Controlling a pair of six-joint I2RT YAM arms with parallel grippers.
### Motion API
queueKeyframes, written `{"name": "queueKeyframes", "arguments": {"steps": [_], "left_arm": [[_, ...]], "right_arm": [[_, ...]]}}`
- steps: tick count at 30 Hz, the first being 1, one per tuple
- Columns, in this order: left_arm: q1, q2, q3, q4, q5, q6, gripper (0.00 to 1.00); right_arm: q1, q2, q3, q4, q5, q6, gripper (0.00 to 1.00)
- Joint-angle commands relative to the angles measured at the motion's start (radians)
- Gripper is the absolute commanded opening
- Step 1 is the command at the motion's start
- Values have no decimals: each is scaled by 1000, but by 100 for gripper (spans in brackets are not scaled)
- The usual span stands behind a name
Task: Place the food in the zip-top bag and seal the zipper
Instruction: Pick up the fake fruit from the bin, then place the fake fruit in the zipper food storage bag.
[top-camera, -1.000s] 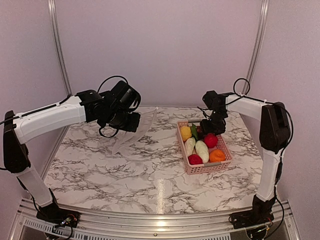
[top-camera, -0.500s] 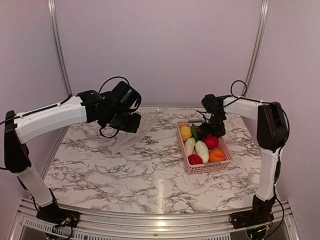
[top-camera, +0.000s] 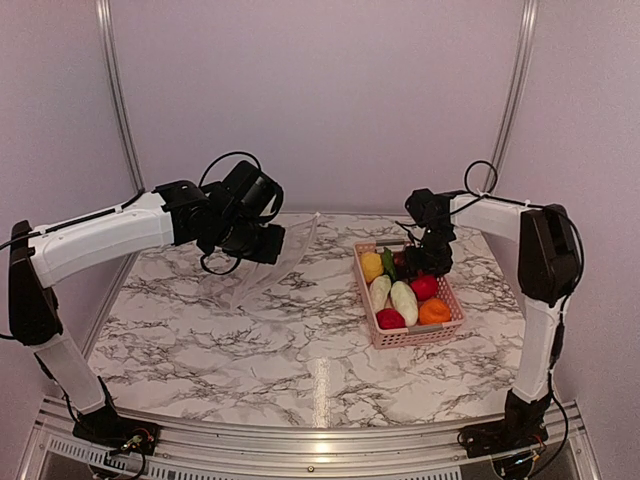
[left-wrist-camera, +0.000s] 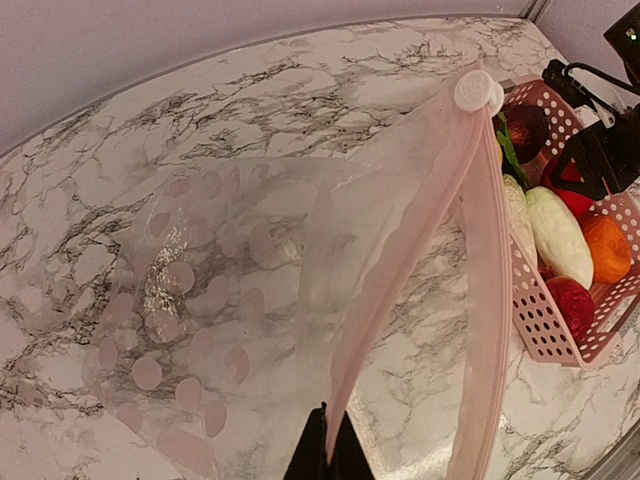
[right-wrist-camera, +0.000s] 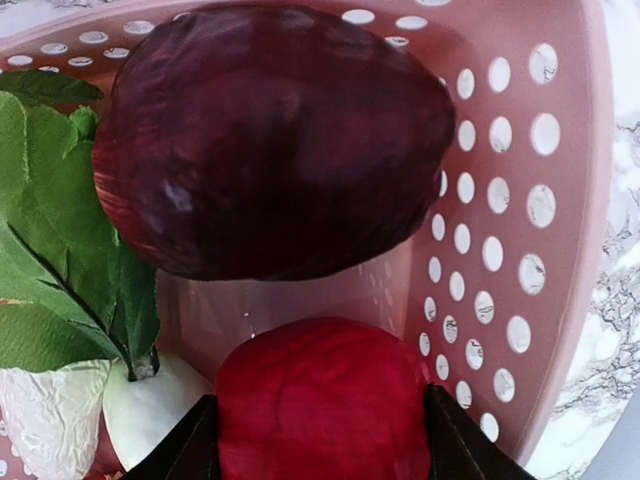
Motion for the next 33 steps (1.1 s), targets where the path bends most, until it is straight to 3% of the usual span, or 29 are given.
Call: {"name": "queueKeyframes", "arguments": {"steps": [1, 7, 14, 22, 28, 33], "left_arm": [[4, 20, -6, 29, 18, 7, 0], [5, 33, -8, 46, 36, -10, 0], [8, 52, -4, 62, 44, -30, 0], [15, 64, 9, 83, 59, -61, 0], [26, 73, 23, 107, 90, -95, 0], [35, 80, 45, 125, 119, -126, 0]], "right_arm": [[-10, -76, 18, -33, -13, 14, 49], [7, -159, 86, -51, -85, 14, 48], [122, -246, 205, 11, -201, -2, 47], [195, -311, 284, 172, -386, 130, 45], [229, -330, 233, 369, -547, 260, 44], [274, -309, 216, 451, -587, 306, 43]]}}
